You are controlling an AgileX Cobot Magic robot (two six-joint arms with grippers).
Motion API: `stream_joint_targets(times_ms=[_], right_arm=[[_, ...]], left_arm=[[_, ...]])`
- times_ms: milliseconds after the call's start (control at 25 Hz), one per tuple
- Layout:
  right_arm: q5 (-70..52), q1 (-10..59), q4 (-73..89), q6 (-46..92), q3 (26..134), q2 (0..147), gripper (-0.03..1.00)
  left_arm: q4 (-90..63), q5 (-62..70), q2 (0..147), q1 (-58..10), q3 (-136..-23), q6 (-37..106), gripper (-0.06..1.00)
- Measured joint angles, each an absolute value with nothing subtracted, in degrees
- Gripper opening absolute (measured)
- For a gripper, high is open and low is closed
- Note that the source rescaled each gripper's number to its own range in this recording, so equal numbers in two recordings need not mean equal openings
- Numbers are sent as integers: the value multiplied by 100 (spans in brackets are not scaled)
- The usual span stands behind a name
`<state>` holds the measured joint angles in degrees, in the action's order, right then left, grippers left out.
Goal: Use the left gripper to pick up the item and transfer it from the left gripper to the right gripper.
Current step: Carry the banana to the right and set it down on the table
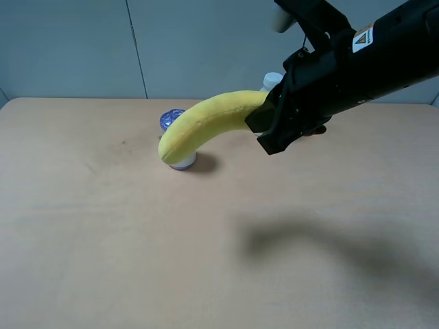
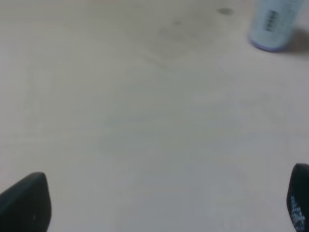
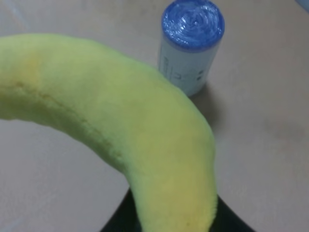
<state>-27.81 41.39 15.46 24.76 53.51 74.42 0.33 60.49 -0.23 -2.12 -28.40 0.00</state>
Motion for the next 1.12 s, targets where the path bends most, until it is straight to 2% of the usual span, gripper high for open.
stream_joint_targets(times_ms=[160, 480, 760, 960, 1120], right_arm=[[-2781, 4139, 1546, 2421, 5351, 7442, 1], [-3076, 4030, 935, 1489, 5351, 7442, 1], [-3605, 3070, 569, 1058, 5351, 7442, 1], [-3534, 2391, 582, 1058, 5279, 7442, 1], [-3253, 1904, 720, 1087, 4799, 7442, 1]], left_arm=[[33, 6049, -23, 307, -2840, 0, 98], [33, 6049, -23, 362, -2840, 0, 98], [33, 6049, -23, 362, -2840, 0, 98], [33, 6049, -23, 362, -2840, 0, 98], [33, 6049, -23, 362, -2840, 0, 98]])
